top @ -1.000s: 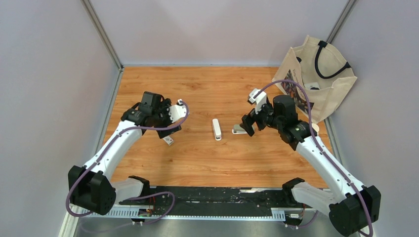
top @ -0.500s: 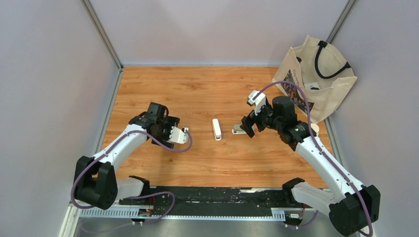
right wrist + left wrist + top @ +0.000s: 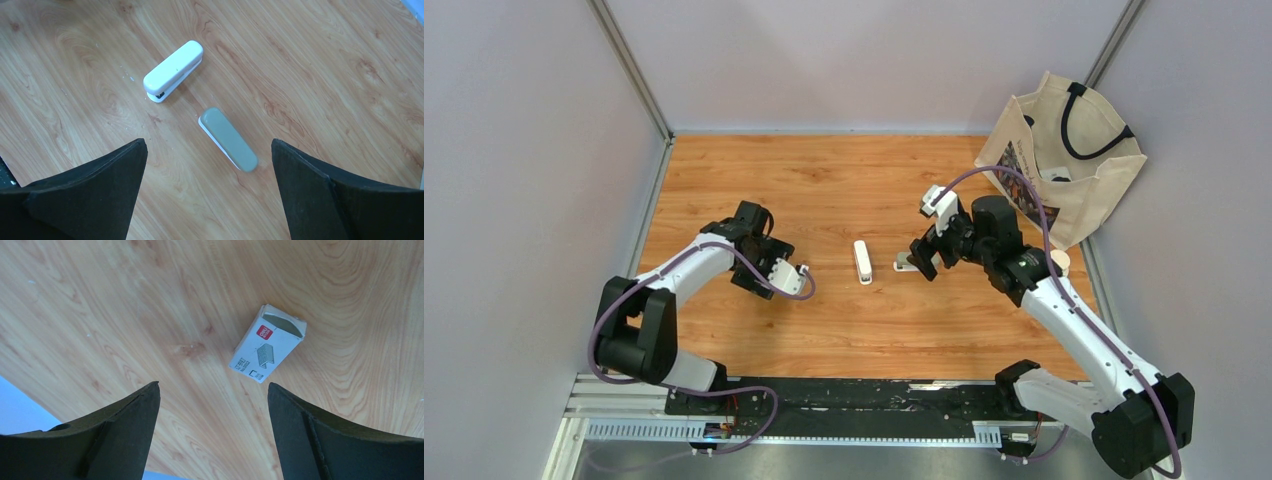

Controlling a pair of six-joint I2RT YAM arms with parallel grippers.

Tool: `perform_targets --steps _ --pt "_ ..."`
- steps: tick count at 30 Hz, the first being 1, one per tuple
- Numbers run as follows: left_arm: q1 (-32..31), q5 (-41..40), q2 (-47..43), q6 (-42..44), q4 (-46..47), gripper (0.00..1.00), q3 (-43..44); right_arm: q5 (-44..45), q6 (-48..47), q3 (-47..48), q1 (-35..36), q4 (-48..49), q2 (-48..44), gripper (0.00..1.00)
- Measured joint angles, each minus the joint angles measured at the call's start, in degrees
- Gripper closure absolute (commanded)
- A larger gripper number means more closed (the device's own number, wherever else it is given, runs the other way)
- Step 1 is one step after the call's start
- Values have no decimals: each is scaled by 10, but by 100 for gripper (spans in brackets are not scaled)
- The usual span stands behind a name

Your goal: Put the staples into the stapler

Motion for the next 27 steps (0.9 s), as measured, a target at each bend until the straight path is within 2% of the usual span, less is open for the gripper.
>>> perform_targets --steps 14,17,24,27 --pt "0 -9 52 37 -1 28 0 7 -14 0 20 0 9 0" --pt "0 -9 52 38 -1 34 0 10 -17 0 21 0 12 0" --pt "0 -10 57 38 -10 36 0 13 -19 0 24 0 14 0" --pt "0 -8 58 38 -19 40 -1 15 -19 0 24 0 14 0"
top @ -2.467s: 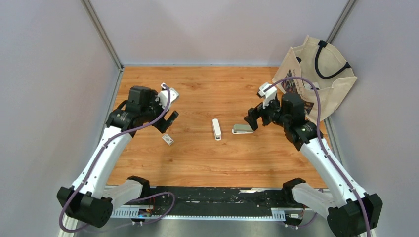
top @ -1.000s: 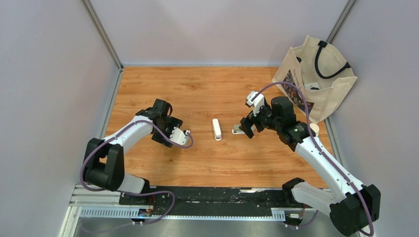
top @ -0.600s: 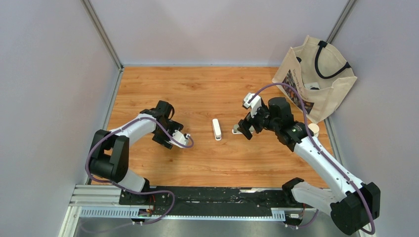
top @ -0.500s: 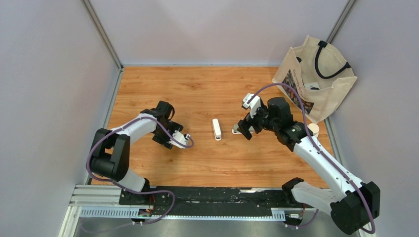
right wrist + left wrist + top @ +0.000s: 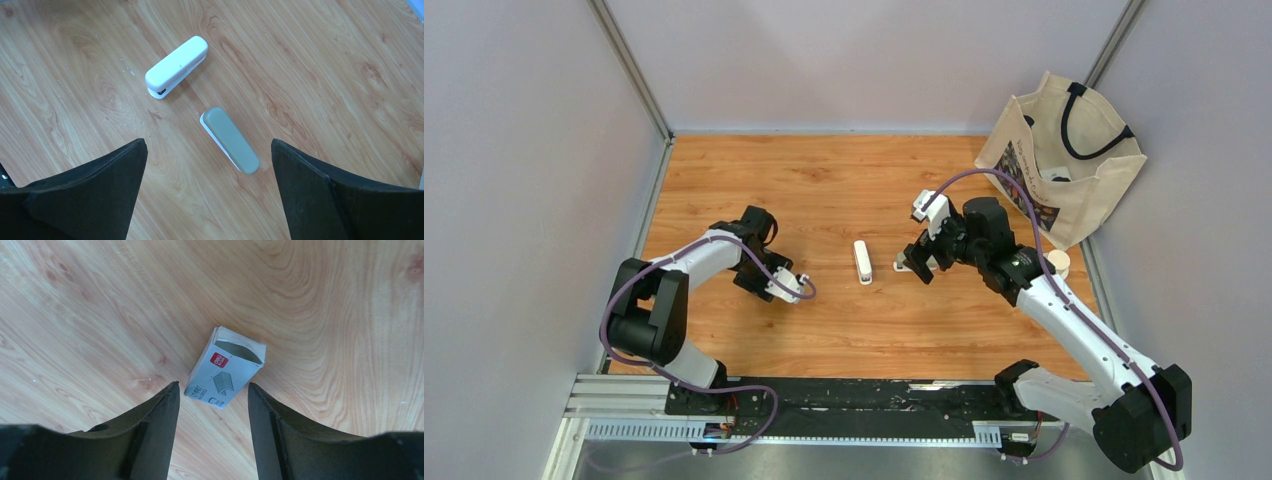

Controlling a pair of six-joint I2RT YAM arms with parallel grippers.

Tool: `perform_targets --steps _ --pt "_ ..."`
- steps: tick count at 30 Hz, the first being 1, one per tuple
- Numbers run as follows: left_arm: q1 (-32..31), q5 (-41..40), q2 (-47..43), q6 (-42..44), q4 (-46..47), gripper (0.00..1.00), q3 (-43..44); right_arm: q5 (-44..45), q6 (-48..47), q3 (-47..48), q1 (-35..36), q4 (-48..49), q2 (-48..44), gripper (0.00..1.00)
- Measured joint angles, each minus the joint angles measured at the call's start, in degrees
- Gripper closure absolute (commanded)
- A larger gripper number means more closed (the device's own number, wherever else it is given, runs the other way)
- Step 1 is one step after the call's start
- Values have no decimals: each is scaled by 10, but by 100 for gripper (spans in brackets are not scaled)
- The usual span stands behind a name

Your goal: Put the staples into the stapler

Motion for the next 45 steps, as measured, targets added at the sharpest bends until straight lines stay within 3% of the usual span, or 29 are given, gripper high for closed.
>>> perform_targets --steps 8,16,27,29,45 --pt "0 19 0 -5 -21 49 -1 0 0 0 1 0 0 0" --pt "-16 32 0 -28 -39 51 -2 0 0 0 1 0 1 0" --pt "-104 14 16 -177 -47 60 12 5 0 0 5 0 10 0" --pt "-116 9 26 -204 -48 67 22 5 0 0 5 0 10 0" --pt "-224 43 68 -393 -68 59 132 9 -4 0 7 0 10 0"
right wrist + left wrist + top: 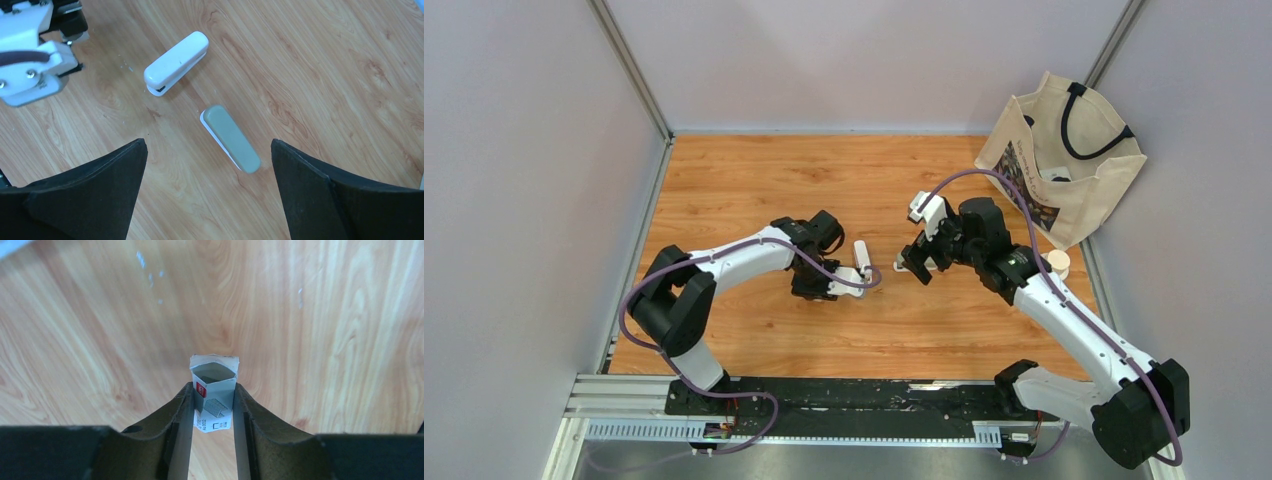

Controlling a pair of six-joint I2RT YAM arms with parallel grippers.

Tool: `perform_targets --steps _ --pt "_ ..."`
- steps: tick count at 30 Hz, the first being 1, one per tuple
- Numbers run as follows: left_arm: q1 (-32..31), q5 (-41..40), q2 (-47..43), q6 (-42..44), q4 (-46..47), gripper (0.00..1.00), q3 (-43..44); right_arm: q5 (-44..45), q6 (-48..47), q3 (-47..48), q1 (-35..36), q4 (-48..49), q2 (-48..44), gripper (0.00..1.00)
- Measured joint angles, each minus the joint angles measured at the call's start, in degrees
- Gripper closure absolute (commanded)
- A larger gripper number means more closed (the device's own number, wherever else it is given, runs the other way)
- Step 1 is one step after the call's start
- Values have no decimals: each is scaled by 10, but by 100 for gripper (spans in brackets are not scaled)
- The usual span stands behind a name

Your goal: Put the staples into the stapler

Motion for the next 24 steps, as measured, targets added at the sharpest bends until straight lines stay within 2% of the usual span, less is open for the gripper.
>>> perform_targets --steps 7,10,15,21,24 --pt "-64 4 14 -51 4 58 1 6 -2 0 0 0 -1 0" --pt "-81 3 28 -71 7 52 2 7 -2 0 0 -1 -2 0" --pt "-92 2 35 -97 14 39 7 9 -5 0 0 -1 -3 0" --pt "-92 2 26 -113 24 36 7 9 -7 0 0 -1 -3 0" --pt "-90 -2 -16 -120 23 35 6 9 -8 0 0 -2 -4 0"
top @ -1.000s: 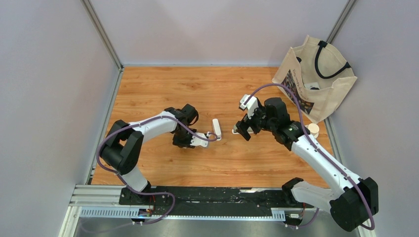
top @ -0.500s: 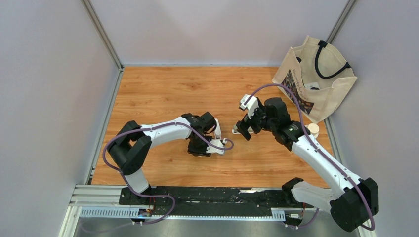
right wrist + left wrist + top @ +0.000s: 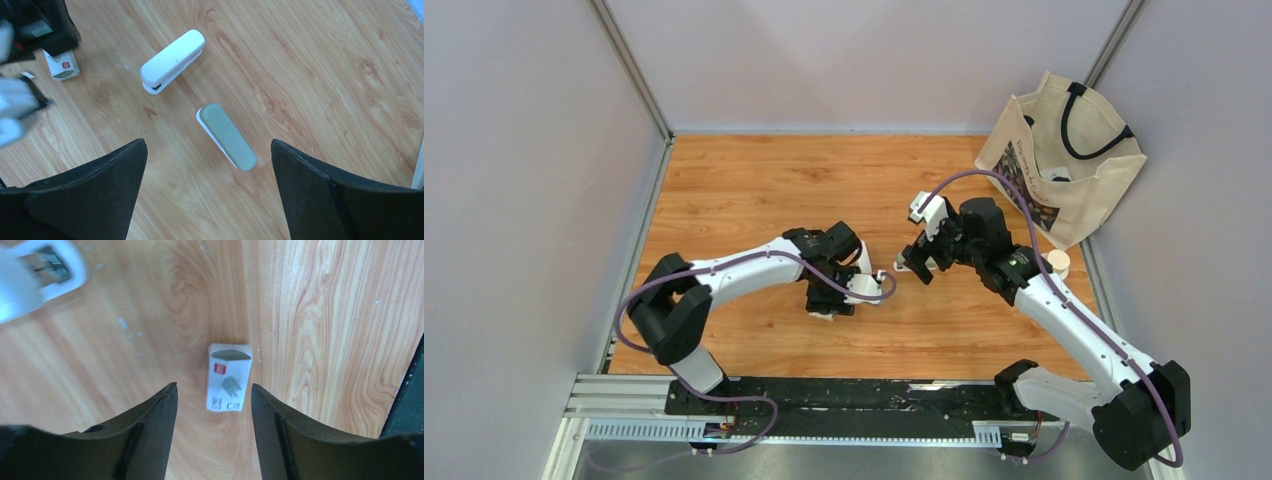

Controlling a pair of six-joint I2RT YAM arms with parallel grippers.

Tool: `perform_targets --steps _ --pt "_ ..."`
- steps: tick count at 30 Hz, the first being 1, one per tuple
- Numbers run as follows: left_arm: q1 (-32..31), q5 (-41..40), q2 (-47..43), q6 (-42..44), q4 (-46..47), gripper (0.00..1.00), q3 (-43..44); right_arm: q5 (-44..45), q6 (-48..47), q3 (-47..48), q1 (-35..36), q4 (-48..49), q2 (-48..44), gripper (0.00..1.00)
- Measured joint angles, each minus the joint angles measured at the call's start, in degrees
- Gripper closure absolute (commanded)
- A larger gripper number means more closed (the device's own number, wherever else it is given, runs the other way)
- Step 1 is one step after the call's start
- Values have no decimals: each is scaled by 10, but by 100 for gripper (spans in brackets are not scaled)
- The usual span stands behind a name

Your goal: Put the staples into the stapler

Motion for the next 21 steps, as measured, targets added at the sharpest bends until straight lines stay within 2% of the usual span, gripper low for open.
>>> perform_targets --steps 4,9,13,16,21 --pt "35 9 -113 -14 11 33 -22 -6 0 0 0 -3 -6 0" --pt "148 23 -210 -49 26 34 -70 -15 -2 10 29 -12 -4 0" --pt "240 66 -194 -103 26 39 -79 -8 -19 57 106 -28 51 0" --pt "291 129 -148 -152 25 40 -73 -6 -32 120 164 -38 139 2" --pt "332 235 -49 -209 19 42 -57 -9 -36 159 211 -30 250 1"
